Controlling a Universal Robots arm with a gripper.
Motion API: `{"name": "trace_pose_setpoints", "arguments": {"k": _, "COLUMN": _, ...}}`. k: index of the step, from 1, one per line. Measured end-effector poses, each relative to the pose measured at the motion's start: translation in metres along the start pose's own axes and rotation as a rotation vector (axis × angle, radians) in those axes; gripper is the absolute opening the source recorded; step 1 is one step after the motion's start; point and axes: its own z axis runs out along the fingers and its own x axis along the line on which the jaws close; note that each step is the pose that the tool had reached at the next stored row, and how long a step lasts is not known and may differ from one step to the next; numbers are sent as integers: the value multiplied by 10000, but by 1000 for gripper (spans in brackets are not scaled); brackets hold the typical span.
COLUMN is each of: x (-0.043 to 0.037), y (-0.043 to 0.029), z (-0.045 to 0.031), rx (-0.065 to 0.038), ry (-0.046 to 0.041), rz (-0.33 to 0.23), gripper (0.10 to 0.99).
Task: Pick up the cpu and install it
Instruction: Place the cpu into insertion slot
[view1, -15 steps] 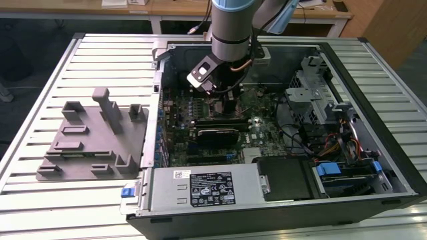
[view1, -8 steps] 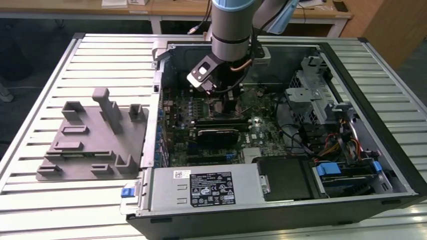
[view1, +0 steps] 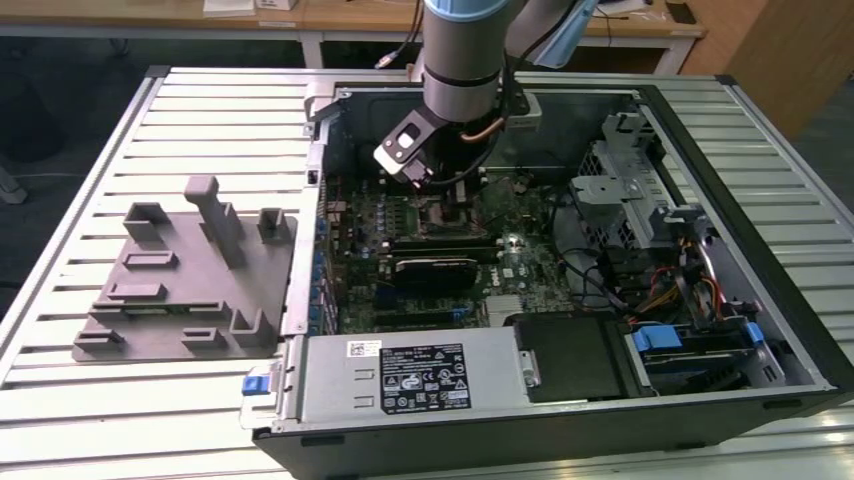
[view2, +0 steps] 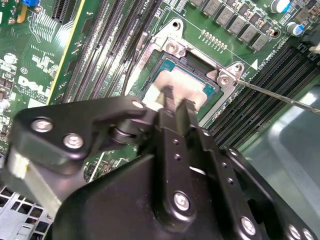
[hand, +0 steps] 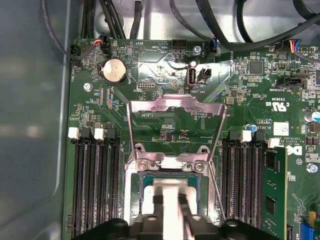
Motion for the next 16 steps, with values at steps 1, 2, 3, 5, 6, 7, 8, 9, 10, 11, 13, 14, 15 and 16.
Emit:
{"name": "trace_pose_setpoints", "arguments": {"k": 1, "x": 0, "y": 0, "z": -1, "rx": 1, "ry": -1, "rz": 0, "gripper": 239}}
{"name": "trace_pose_setpoints", "arguments": {"k": 2, "x": 0, "y": 0, "z": -2, "rx": 0, "ry": 0, "rz": 0, "gripper": 176}}
{"name": "trace_pose_setpoints", "arguments": {"k": 3, "x": 0, "y": 0, "z": -4, "rx": 0, "ry": 0, "rz": 0, "gripper": 176}}
{"name": "trace_pose_setpoints", "arguments": {"k": 5, "x": 0, "y": 0, "z": -6, "rx": 0, "ry": 0, "rz": 0, "gripper": 106}}
{"name": "trace_pose_setpoints", "arguments": {"k": 6, "x": 0, "y": 0, "z": -7, "rx": 0, "ry": 0, "rz": 0, "gripper": 106}}
{"name": "trace_pose_setpoints", "arguments": {"k": 7, "x": 0, "y": 0, "z": -8, "rx": 0, "ry": 0, "rz": 0, "gripper": 106}}
{"name": "trace_pose_setpoints", "arguments": {"k": 8, "x": 0, "y": 0, "z": -9, "rx": 0, "ry": 1, "rz": 0, "gripper": 106}}
{"name": "trace_pose_setpoints", "arguments": {"k": 9, "x": 0, "y": -2, "z": -9, "rx": 1, "ry": 2, "rz": -1, "gripper": 106}}
{"name": "trace_pose_setpoints", "arguments": {"k": 10, "x": 0, "y": -9, "z": -9, "rx": 1, "ry": 10, "rz": -1, "gripper": 106}}
{"name": "trace_pose_setpoints", "arguments": {"k": 11, "x": 0, "y": -17, "z": -5, "rx": -5, "ry": 16, "rz": 0, "gripper": 106}}
{"name": "trace_pose_setpoints", "arguments": {"k": 13, "x": 1, "y": -24, "z": 7, "rx": -25, "ry": 20, "rz": 13, "gripper": 106}}
{"name": "trace_pose_setpoints", "arguments": {"k": 14, "x": 0, "y": -24, "z": 13, "rx": -27, "ry": 19, "rz": 42, "gripper": 106}}
{"name": "trace_pose_setpoints", "arguments": {"k": 15, "x": 0, "y": -24, "z": 18, "rx": -29, "ry": 16, "rz": 99, "gripper": 106}}
{"name": "trace_pose_setpoints", "arguments": {"k": 16, "x": 0, "y": -25, "z": 22, "rx": -28, "ry": 11, "rz": 160, "gripper": 106}}
